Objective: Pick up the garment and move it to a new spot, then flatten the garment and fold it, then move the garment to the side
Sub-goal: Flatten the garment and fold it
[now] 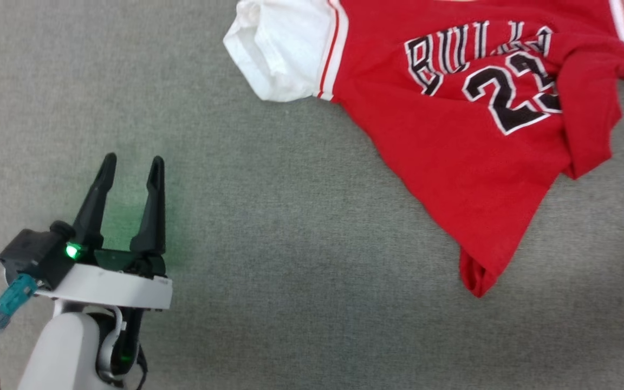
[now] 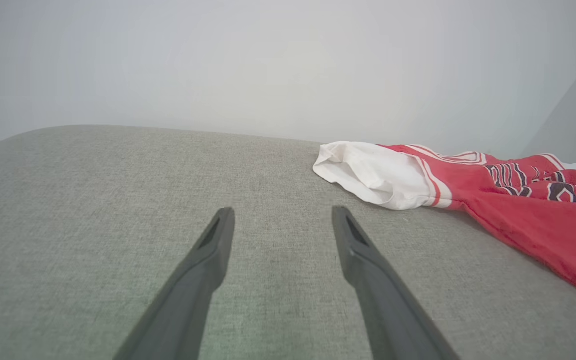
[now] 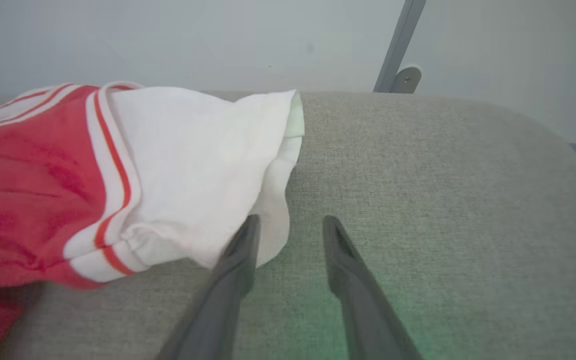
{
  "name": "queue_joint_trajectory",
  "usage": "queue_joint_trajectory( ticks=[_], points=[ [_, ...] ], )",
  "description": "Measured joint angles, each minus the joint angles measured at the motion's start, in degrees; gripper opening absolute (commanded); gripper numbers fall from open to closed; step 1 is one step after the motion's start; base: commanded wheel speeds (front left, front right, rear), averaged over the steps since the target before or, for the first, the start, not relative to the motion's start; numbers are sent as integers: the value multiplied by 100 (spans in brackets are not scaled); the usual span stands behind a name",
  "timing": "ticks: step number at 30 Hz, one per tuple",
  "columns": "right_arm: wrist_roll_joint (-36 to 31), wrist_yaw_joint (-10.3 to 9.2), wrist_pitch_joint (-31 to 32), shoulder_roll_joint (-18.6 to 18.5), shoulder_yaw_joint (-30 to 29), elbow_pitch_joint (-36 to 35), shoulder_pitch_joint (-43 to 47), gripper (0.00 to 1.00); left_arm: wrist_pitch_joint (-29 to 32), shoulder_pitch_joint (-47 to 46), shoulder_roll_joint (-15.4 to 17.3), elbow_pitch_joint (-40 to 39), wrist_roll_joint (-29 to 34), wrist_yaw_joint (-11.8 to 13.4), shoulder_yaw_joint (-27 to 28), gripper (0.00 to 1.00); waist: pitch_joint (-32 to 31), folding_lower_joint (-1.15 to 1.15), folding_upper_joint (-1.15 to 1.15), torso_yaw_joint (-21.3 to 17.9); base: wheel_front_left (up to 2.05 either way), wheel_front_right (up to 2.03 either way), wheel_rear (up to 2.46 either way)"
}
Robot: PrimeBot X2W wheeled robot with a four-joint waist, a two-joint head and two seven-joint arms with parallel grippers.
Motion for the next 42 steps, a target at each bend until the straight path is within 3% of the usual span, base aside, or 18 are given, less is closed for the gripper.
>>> queue_joint_trajectory(
  ticks=[5,9,15,18,22,27,35,42],
  points=[
    [-315,0,-730,0,-171,-131,423,100,0,26,388,-79,100,0,-167,100,-252,0,0,-154,0,0,0],
    [-438,0,-1230,137,-408,-821,929,100,0,-146,882,-154,94,0,-319,100,-403,0,0,-359,0,0,0],
    [-1233,0,-1305,770,-1138,-2940,2307,100,397,-604,1764,-360,-120,-1,-861,100,-555,0,0,-794,0,0,0],
    [-1663,-1,-1310,1379,-1612,-4098,3144,100,795,-1065,2212,-391,-402,-10,-1240,100,-601,0,0,-1026,0,0,0],
    [-2281,0,-1317,2067,-1777,-5192,4017,100,1511,-1902,2746,-233,-961,-13,-1938,100,-623,1,0,-1342,0,0,0],
    [-2683,0,-1310,2627,-1742,-5791,4565,100,2527,-3182,3305,220,-1713,-14,-2902,100,-595,0,0,-1757,0,0,0],
    [-2754,0,-1296,2949,-1583,-6083,4730,100,4366,-4983,3774,1330,-2783,-14,-4124,100,-353,0,0,-2448,0,0,0],
    [-2735,0,-1303,3067,-1263,-6118,4750,100,6227,-5879,4224,2163,-3468,-14,-4720,100,-57,0,0,-3029,0,0,0]
  ],
)
